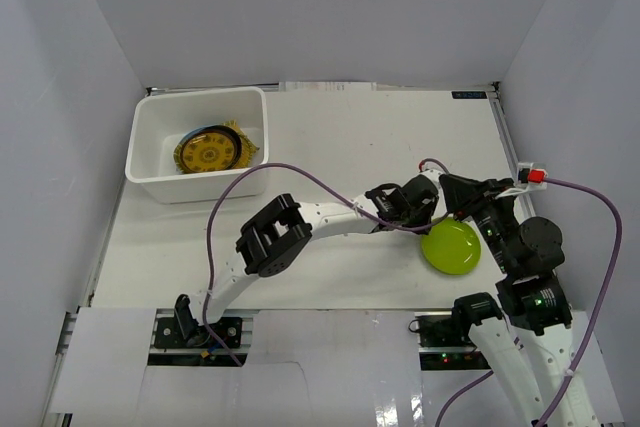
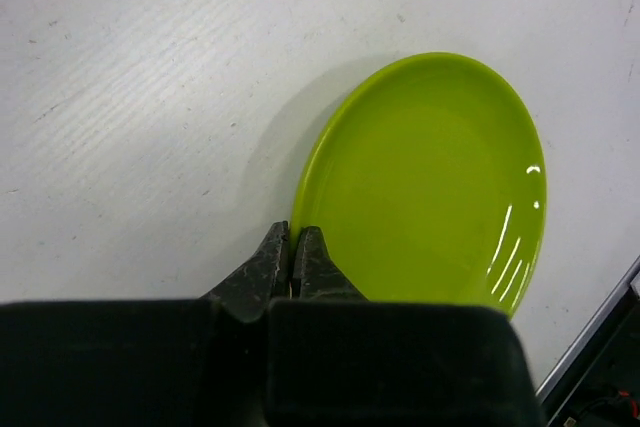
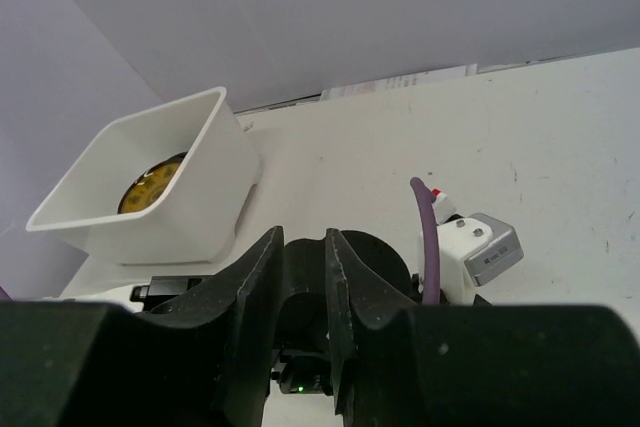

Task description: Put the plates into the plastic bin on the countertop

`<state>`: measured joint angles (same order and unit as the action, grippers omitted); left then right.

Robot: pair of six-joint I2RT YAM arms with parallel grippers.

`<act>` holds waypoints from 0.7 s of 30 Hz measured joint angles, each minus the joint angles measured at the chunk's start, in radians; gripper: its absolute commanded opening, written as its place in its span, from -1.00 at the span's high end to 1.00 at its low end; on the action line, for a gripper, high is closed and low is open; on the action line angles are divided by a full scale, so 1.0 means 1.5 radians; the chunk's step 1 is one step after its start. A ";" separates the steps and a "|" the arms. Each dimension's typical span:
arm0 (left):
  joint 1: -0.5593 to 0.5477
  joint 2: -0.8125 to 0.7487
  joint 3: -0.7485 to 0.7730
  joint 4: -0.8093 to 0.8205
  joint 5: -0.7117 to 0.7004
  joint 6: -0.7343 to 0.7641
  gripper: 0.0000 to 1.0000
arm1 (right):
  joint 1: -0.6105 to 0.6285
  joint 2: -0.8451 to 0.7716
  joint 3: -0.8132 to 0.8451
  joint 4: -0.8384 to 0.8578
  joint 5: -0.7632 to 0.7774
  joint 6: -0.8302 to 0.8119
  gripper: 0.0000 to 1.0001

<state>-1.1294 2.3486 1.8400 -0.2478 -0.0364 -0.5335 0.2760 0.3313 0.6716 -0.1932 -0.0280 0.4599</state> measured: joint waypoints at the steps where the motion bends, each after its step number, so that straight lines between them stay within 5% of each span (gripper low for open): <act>1: 0.000 -0.003 -0.001 0.004 -0.005 -0.001 1.00 | 0.000 0.000 0.000 0.000 0.002 -0.001 0.40; 6: 0.001 -0.051 -0.054 0.027 -0.036 0.002 1.00 | 0.000 0.000 0.000 0.000 0.019 -0.016 0.39; 12: 0.056 -0.238 -0.270 0.037 -0.053 0.001 1.00 | 0.000 0.000 0.000 0.000 0.021 -0.018 0.37; 17: 0.236 -0.518 -0.485 0.050 0.009 -0.036 1.00 | 0.000 0.000 0.000 0.000 0.021 -0.018 0.37; 21: 0.428 -0.731 -0.526 0.045 0.022 -0.058 1.00 | 0.000 0.006 -0.002 0.005 0.006 -0.017 0.35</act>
<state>-0.4881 1.2518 1.0515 -0.1802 -0.0029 -0.6212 0.2760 0.3405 0.6689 -0.1852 -0.0193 0.4343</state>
